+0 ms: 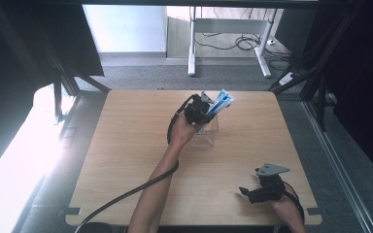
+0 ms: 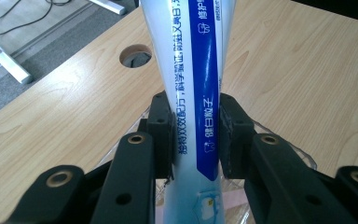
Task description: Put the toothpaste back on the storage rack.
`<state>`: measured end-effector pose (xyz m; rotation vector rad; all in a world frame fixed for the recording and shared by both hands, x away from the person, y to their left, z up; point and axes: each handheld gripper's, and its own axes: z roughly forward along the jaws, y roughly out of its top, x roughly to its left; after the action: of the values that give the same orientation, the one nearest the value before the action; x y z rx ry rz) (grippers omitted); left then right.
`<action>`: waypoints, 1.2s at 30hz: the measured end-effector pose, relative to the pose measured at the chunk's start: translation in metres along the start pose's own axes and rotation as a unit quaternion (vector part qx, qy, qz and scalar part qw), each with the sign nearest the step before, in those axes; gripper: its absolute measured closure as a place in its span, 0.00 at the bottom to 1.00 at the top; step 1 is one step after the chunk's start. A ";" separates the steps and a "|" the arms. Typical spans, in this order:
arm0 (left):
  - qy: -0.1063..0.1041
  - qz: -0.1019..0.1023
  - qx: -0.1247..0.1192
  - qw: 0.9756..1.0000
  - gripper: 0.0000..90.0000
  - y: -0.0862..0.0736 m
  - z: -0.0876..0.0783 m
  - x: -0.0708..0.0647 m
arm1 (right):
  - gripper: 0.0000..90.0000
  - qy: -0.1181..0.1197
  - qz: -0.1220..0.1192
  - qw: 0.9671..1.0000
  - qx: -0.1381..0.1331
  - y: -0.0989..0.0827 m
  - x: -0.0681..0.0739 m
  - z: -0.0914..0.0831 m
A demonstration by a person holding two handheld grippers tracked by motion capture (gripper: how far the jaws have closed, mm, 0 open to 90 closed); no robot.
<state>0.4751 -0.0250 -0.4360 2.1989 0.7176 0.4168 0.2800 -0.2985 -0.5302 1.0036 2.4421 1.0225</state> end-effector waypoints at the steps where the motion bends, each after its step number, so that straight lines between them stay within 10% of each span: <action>1: 0.000 0.002 0.001 1.000 0.78 0.000 0.000 0.000 | 0.01 0.000 0.000 1.000 0.000 0.000 0.000 0.000; 36: -0.005 0.006 0.010 1.000 0.77 -0.024 -0.007 -0.011 | 0.02 0.004 -0.004 1.000 0.008 0.000 0.002 0.003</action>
<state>0.4544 -0.0142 -0.4502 2.2242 0.7060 0.4057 0.2797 -0.2957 -0.5321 0.9961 2.4622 1.0080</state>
